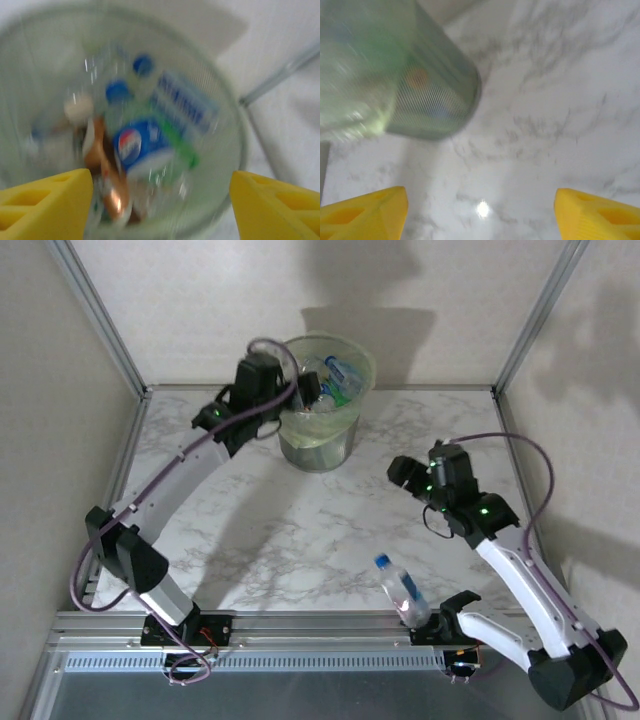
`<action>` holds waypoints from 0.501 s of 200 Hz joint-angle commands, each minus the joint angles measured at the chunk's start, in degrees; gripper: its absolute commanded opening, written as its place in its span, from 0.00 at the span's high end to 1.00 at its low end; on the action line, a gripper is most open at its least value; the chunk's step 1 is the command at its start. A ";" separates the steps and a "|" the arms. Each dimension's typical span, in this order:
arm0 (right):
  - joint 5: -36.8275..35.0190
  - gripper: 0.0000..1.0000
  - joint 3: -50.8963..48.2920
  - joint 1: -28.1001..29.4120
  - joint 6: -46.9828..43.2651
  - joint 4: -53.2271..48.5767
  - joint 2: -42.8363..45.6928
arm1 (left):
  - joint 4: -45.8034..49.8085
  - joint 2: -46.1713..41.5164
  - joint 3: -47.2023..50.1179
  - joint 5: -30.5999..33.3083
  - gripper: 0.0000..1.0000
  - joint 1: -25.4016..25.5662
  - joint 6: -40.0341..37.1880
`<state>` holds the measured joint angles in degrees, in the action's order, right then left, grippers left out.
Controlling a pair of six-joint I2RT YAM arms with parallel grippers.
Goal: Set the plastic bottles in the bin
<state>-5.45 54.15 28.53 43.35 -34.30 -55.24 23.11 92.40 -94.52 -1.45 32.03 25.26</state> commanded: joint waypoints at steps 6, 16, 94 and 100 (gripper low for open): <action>0.84 0.04 -3.86 13.18 2.05 -5.63 -6.16 | -0.42 -8.62 10.88 -0.34 0.26 4.05 0.46; -4.78 0.01 -4.74 18.04 5.45 -10.49 -7.82 | -1.36 -11.43 15.50 -0.60 0.25 4.09 2.74; -6.29 0.01 -10.86 19.54 13.81 -18.81 -6.01 | -5.87 -16.81 28.53 -6.11 0.25 4.97 8.08; -6.56 0.01 -10.95 19.79 14.03 -20.19 -6.40 | -5.96 -16.81 28.88 -6.11 0.25 4.97 8.06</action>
<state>-10.79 43.35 47.64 54.89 -48.18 -61.10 18.72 75.85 -66.76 -6.33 36.69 32.69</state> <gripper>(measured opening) 0.985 0.746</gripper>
